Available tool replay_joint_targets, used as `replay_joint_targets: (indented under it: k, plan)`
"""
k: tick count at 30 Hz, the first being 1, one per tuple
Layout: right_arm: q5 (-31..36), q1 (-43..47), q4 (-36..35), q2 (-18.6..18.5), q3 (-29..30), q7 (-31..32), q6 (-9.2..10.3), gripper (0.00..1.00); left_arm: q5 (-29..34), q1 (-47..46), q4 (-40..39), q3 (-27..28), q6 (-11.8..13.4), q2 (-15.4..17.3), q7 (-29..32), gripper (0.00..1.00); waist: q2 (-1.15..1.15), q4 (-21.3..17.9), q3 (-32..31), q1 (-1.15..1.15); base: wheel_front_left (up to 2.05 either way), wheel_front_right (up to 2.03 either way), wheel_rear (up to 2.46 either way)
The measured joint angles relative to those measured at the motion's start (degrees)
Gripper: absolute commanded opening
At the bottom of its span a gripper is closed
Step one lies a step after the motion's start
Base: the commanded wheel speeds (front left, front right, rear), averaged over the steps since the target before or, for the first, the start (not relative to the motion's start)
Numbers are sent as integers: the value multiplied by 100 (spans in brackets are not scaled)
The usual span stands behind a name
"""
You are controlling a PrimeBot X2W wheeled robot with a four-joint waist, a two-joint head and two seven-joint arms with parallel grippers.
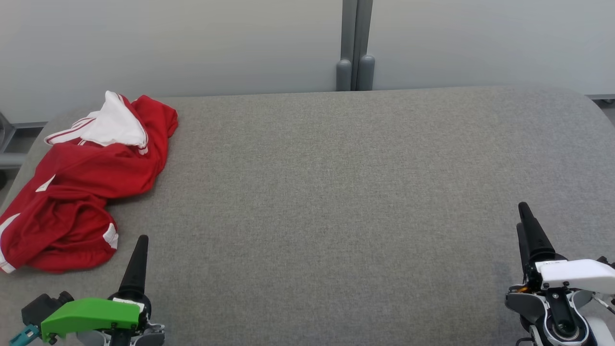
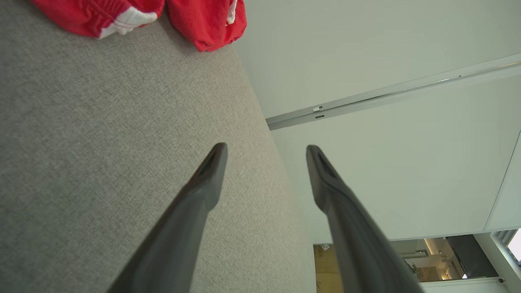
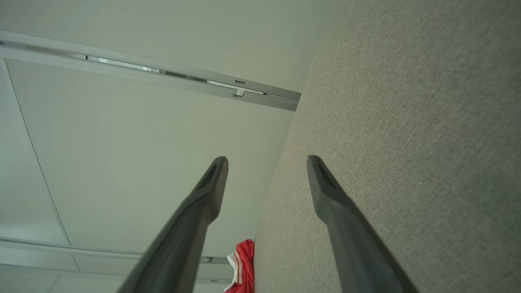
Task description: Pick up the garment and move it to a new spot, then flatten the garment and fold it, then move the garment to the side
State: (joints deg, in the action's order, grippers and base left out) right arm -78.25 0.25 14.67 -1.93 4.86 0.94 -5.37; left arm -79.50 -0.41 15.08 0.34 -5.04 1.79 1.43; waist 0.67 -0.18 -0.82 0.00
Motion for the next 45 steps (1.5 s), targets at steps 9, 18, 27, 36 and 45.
replay_joint_targets:
  k: [9,18,27,36,45]
  plan:
    - [947,1,-277,-30,-296,-165,101,100,965,-2,-287,-92,163,107,-159,100,0,-19,-35,0,0,0,0]
    - [1831,29,-463,-49,-555,-342,202,100,1913,12,-487,-271,307,220,-338,100,0,-50,-82,0,0,0,0]
    - [2633,130,-604,-87,-771,-503,304,100,2717,187,-638,-405,443,270,-505,100,0,-79,-132,0,0,0,0]
    - [3432,183,-717,-152,-996,-653,450,100,3459,307,-803,-455,565,279,-665,100,0,-101,-168,0,0,0,0]
    - [4143,278,-837,-162,-1174,-833,543,100,4192,439,-985,-584,697,290,-859,100,0,-130,-192,0,0,0,0]
